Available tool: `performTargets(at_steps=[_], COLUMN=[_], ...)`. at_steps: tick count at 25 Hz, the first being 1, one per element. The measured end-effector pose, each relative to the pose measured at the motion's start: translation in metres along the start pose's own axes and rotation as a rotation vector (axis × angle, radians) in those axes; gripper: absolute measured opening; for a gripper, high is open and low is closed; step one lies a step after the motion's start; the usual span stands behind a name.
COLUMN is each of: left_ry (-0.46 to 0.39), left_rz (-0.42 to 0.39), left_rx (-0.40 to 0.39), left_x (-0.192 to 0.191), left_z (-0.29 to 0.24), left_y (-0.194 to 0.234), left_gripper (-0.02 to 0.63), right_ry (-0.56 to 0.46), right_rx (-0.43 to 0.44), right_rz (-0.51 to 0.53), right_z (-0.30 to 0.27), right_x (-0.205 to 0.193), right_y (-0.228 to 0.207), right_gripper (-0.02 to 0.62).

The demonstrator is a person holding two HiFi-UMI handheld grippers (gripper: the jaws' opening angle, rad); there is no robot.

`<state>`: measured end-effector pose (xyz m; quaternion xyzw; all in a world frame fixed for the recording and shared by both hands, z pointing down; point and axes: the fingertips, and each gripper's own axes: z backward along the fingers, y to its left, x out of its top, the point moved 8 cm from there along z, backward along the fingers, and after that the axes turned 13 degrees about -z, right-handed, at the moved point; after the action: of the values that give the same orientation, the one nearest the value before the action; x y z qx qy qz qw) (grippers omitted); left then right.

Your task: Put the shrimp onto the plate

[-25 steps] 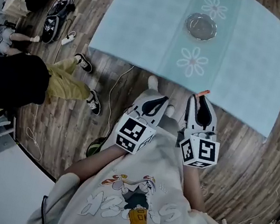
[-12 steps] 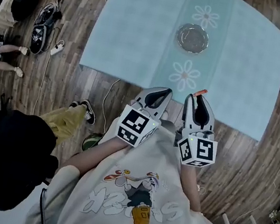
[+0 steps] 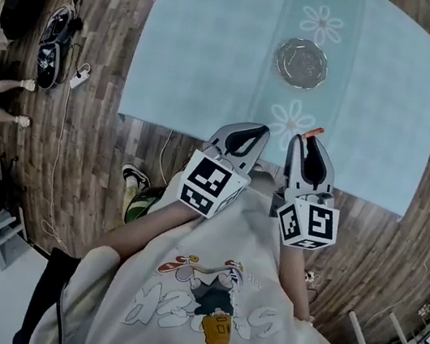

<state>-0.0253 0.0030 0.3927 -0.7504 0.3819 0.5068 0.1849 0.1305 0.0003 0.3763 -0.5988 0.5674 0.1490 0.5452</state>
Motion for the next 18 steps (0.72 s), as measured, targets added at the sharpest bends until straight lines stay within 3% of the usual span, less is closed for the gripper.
performTargets(at_steps=[9,14,18], left_ry=[0.04,0.064,0.092], left_rz=[-0.014,-0.038,-0.008], left_rx=[-0.064,-0.064,-0.058], left_x=[-0.003,-0.002,-0.006], left_z=[-0.024,-0.045,-0.059], left_y=[0.019,0.018,0.011], left_gripper=[0.008,0.008,0.008], right_ry=[-0.016,-0.009,0.043], right_rx=[-0.076,-0.067,-0.047], right_rz=[-0.012,-0.026,-0.001], right_z=[-0.022,-0.032,-0.041], right_x=[0.001,0.001,-0.003], right_y=[-0.013,-0.029,-0.042], right_gripper=[0.121,0.121,0.121])
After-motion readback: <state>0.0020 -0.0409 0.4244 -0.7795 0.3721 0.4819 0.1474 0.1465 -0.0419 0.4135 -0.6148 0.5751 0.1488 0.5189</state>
